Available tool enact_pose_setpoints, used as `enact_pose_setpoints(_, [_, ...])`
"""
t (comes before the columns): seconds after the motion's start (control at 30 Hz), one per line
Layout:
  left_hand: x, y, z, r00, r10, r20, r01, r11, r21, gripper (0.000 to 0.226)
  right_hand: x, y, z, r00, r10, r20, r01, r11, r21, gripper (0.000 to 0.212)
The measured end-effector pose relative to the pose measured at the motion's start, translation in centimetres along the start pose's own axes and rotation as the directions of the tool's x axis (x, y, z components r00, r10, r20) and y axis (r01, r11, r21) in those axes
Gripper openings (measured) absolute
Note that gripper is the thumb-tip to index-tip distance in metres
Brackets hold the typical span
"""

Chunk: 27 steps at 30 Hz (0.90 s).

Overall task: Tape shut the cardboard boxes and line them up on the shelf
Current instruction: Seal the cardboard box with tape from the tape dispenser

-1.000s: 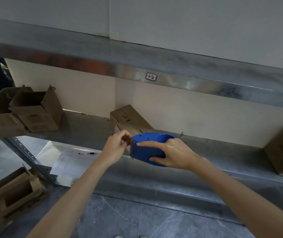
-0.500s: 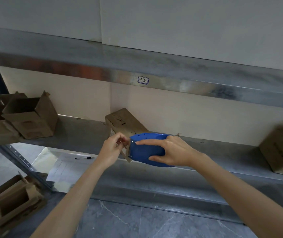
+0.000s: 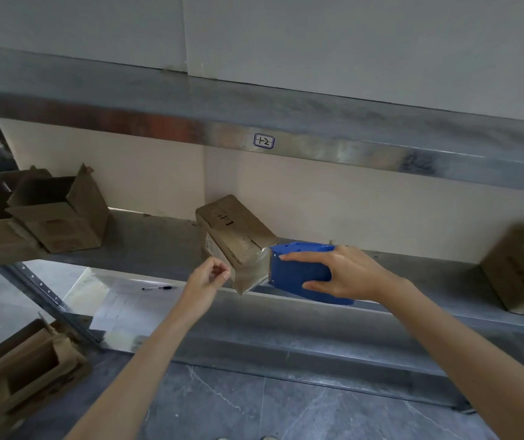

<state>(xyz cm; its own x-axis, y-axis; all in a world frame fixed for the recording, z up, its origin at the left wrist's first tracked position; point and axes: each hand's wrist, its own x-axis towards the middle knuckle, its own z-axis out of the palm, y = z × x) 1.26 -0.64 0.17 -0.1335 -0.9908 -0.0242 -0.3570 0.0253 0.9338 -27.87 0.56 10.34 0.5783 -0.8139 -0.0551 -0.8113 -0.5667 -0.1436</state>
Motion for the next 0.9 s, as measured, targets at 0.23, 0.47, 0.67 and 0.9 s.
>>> enact_pose_setpoints(0.23, [0.1, 0.4, -0.2, 0.996, 0.037, -0.080, -0.037, 0.999, -0.002, 0.011, -0.5, 0.1, -0.3, 1.000, -0.021, 0.018, 0.021, 1.000, -0.001, 0.063])
enact_pose_setpoints(0.47, [0.2, 0.5, -3.0, 0.997, 0.026, -0.078, -0.026, 1.000, 0.008, 0.010, -1.6, 0.3, -1.6, 0.999, -0.046, -0.026, 0.046, 0.999, -0.012, 0.062])
enact_pose_setpoints(0.67, [0.1, 0.0, -1.3, 0.993, -0.013, -0.116, -0.009, 0.982, -0.187, 0.011, -1.6, 1.2, -1.4, 0.998, 0.016, -0.067, -0.016, 1.000, 0.003, 0.061])
enact_pose_setpoints(0.9, [1.4, -0.6, 1.2, 0.985, 0.017, -0.173, -0.043, 0.988, -0.147, 0.018, -0.4, 2.8, -0.3, 0.997, 0.081, 0.000, -0.081, 0.995, -0.051, 0.064])
